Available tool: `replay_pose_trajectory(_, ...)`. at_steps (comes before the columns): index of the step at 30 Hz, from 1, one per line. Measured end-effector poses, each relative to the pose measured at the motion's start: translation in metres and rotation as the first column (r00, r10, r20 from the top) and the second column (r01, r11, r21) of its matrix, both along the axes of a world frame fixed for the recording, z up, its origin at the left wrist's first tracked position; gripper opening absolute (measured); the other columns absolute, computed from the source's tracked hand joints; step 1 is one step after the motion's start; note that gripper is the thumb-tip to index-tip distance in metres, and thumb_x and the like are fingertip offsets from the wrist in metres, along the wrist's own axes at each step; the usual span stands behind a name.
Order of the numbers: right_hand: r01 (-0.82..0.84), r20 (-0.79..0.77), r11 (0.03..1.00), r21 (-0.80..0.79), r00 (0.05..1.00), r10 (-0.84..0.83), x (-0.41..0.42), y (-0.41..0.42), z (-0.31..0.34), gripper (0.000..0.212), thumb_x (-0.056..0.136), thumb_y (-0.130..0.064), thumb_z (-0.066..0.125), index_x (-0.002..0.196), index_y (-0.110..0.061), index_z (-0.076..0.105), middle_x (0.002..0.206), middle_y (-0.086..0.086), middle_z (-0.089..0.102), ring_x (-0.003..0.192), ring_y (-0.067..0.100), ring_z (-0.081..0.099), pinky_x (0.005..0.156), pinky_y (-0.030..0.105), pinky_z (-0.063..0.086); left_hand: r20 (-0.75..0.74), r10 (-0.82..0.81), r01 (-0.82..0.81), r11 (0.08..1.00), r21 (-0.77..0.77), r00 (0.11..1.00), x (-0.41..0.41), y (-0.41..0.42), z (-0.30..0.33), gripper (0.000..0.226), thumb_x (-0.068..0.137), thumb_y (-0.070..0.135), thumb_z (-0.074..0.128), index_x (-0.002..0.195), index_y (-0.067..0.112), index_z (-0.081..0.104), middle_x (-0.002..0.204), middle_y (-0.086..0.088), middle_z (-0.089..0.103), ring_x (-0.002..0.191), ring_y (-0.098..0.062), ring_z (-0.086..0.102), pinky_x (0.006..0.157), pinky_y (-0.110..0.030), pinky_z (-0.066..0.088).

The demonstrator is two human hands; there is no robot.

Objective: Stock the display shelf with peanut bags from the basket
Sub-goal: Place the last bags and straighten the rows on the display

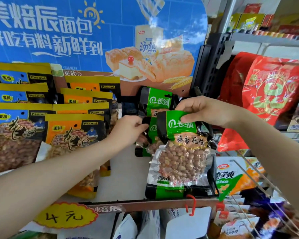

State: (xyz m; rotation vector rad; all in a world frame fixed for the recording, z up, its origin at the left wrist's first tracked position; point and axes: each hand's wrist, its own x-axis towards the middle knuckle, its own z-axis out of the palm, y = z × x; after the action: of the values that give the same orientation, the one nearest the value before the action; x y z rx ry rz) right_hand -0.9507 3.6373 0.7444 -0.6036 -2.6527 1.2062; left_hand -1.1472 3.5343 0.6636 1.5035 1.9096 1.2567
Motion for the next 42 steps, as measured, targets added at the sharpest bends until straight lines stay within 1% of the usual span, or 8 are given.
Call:
replay_pose_trajectory(4,0.057,-0.065,0.983,0.177,0.997,-0.046,-0.017,-0.001,-0.007,0.016,0.087,0.002,0.056,0.098,-0.009,0.058,0.082,-0.015,0.058,0.068,-0.019,0.055,0.068,0.003,0.041,-0.242,0.155,-0.098,0.968,0.232,0.958,-0.003,0.01,0.026,0.044,0.09,0.019,0.057,0.055,0.008,0.034,0.048,-0.011,0.04,0.044,-0.014,0.051,0.049,-0.027,0.036)
replay_pose_trajectory(8,0.151,-0.167,0.893,0.425,0.982,-0.086,-0.032,-0.004,-0.011,0.024,0.086,-0.008,0.061,0.11,-0.008,0.062,0.1,-0.009,0.063,0.086,-0.017,0.053,0.078,0.002,0.037,-0.128,0.074,-0.039,0.966,0.256,0.989,-0.023,0.012,0.036,0.033,0.091,0.017,0.056,0.065,0.002,0.041,0.059,-0.023,0.053,0.058,-0.023,0.069,0.063,-0.046,0.059)
replay_pose_trajectory(15,0.284,-0.317,0.683,0.673,0.945,-0.08,-0.048,-0.014,-0.025,0.023,0.088,-0.016,0.06,0.11,-0.009,0.063,0.109,0.012,0.068,0.102,0.031,0.057,0.086,0.041,0.044,0.208,0.054,-0.076,0.992,0.099,0.977,-0.017,-0.007,0.02,0.012,0.095,0.027,0.047,0.098,0.016,0.049,0.098,-0.007,0.06,0.08,-0.016,0.066,0.072,-0.024,0.058)
replay_pose_trajectory(19,0.35,-0.355,0.513,0.784,0.93,-0.093,-0.048,-0.015,-0.039,0.032,0.089,-0.022,0.047,0.115,-0.008,0.059,0.106,0.013,0.067,0.093,0.034,0.054,0.073,0.034,0.031,-0.244,-0.006,-0.055,0.968,-0.243,0.97,-0.007,-0.04,0.005,0.072,0.075,0.073,0.031,0.119,0.019,0.047,0.11,-0.001,0.059,0.092,-0.017,0.057,0.08,-0.033,0.047)
replay_pose_trajectory(23,0.265,-0.27,0.442,0.857,0.962,-0.053,-0.042,-0.02,-0.039,0.046,0.094,-0.04,0.036,0.118,-0.007,0.056,0.104,0.014,0.063,0.087,0.032,0.052,0.07,0.034,0.032,-0.526,-0.246,-0.031,0.886,-0.463,0.814,0.009,-0.055,-0.013,0.1,0.066,0.068,0.063,0.141,0.017,0.02,0.121,-0.005,0.057,0.098,-0.018,0.059,0.065,-0.027,0.047)
replay_pose_trajectory(29,-0.057,0.075,0.266,0.962,0.995,-0.058,-0.026,-0.032,-0.049,0.095,0.072,-0.078,0.035,0.136,-0.009,0.039,0.14,0.012,0.045,0.126,0.03,0.037,0.104,0.042,0.025,-0.523,-0.257,0.039,0.919,-0.391,0.813,0.01,-0.053,-0.026,0.081,0.074,0.049,0.069,0.137,0.019,0.027,0.131,-0.004,0.051,0.116,-0.021,0.049,0.082,-0.029,0.045)
replay_pose_trajectory(37,-0.093,0.098,0.087,0.992,0.994,-0.058,-0.026,-0.033,-0.037,0.091,0.066,-0.08,0.039,0.125,-0.012,0.051,0.13,0.01,0.057,0.116,0.029,0.056,0.095,0.037,0.029,-0.5,-0.216,0.057,0.948,-0.314,0.839,0.01,-0.047,-0.037,0.076,0.073,0.044,0.071,0.132,0.017,0.031,0.123,-0.005,0.056,0.109,-0.022,0.055,0.082,-0.031,0.048)
replay_pose_trajectory(42,-0.076,0.087,0.164,0.983,0.994,-0.059,-0.022,-0.027,-0.046,0.091,0.065,-0.082,0.038,0.126,-0.014,0.048,0.127,0.008,0.059,0.115,0.028,0.056,0.094,0.036,0.029,-0.593,-0.174,0.004,0.961,-0.277,0.787,0.013,-0.046,-0.039,0.069,0.077,0.045,0.067,0.126,0.011,0.034,0.11,-0.009,0.062,0.097,-0.026,0.06,0.07,-0.033,0.048)
